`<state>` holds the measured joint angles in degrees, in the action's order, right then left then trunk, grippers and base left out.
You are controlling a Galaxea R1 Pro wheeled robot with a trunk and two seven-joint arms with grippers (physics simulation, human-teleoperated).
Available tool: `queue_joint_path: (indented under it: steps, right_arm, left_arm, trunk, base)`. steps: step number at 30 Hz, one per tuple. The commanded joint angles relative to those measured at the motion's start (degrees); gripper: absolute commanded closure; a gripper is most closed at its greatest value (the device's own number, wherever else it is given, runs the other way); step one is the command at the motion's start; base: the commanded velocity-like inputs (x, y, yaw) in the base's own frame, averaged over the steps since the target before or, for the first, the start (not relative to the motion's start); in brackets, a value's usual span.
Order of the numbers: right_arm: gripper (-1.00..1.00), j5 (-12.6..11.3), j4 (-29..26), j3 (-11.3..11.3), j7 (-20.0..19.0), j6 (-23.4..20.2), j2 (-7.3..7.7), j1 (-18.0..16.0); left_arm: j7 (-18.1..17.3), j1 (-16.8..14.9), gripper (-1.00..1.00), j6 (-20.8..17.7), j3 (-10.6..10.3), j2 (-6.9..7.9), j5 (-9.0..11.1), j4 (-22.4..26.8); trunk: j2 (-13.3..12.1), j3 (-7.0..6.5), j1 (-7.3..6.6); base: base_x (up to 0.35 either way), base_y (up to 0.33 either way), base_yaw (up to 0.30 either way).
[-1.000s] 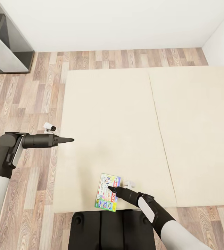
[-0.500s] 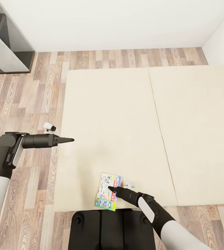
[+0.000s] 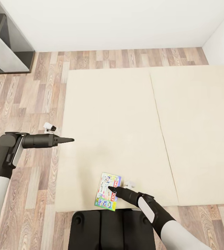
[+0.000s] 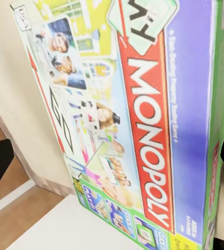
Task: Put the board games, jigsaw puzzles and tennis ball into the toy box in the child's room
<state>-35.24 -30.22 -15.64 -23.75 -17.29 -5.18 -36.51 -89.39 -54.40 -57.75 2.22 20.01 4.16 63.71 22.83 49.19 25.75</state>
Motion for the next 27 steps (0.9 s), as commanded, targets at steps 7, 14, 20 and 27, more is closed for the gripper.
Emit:
queue_joint_path:
  steps: [7, 14, 20, 27]
  right_arm:
    - [-1.0, -0.45, -0.02, -0.08, 0.02, -0.29, 0.02, -0.02]
    - [-1.0, -0.45, -0.02, -0.09, 0.02, -0.29, 0.05, -0.02]
    - [-1.0, -0.45, -0.06, -0.05, -0.04, -0.29, 0.07, 0.02]
    - [-1.0, -0.45, -0.06, -0.01, -0.06, -0.22, 0.08, 0.0]
  left_arm:
    - [-0.32, 0.0, -1.0, -0.61, -0.02, 0.04, 0.04, 0.01]
    - [-0.31, 0.0, -1.0, -0.61, -0.02, 0.05, 0.05, 0.01]
    - [-0.34, -0.02, -1.0, -0.61, -0.02, 0.09, 0.06, 0.01]
    - [-0.36, -0.01, -1.0, -0.61, -0.02, 0.11, 0.05, 0.01]
  trunk:
    - [0.09, 0.06, 0.03]
    - [0.09, 0.06, 0.03]
    - [0.09, 0.06, 0.03]
    - [0.09, 0.06, 0.03]
  base:
    - [0.0, 0.017, 0.0]
    - [0.0, 0.043, 0.0]
    - [0.0, 0.011, 0.0]
    - [0.0, 0.001, 0.0]
